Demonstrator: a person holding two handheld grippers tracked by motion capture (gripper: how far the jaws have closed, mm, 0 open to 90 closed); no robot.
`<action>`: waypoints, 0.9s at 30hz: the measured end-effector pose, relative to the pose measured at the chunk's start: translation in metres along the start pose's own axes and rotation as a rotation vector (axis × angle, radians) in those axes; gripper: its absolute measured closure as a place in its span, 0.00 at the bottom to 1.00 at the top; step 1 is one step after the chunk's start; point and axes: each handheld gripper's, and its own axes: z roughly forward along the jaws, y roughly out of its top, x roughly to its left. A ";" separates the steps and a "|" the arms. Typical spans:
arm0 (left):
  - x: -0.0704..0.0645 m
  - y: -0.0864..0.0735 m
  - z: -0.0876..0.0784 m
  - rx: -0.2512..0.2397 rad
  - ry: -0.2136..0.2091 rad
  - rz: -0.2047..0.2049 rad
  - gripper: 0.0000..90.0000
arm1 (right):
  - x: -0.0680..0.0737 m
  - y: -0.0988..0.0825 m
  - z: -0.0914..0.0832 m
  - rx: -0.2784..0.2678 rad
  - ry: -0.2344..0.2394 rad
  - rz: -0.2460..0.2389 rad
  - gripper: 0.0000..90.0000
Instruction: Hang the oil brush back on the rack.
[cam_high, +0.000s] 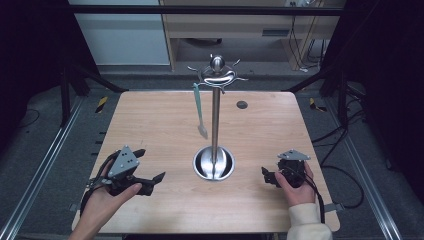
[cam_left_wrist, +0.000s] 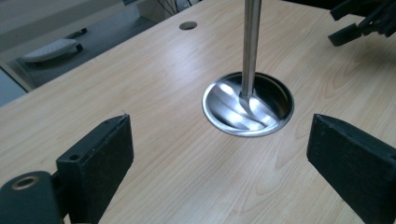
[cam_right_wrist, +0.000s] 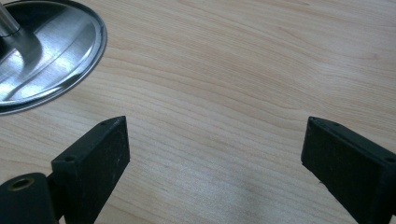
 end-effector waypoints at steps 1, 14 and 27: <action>0.001 -0.003 0.002 0.003 0.001 -0.006 0.07 | 0.000 0.000 0.000 0.001 0.000 0.000 0.09; 0.012 -0.039 0.019 0.074 0.018 -0.042 0.07 | 0.000 -0.001 0.001 0.003 -0.003 -0.009 0.09; 0.029 -0.067 0.028 0.114 0.058 -0.090 0.07 | 0.001 -0.001 0.001 0.009 -0.001 -0.003 0.09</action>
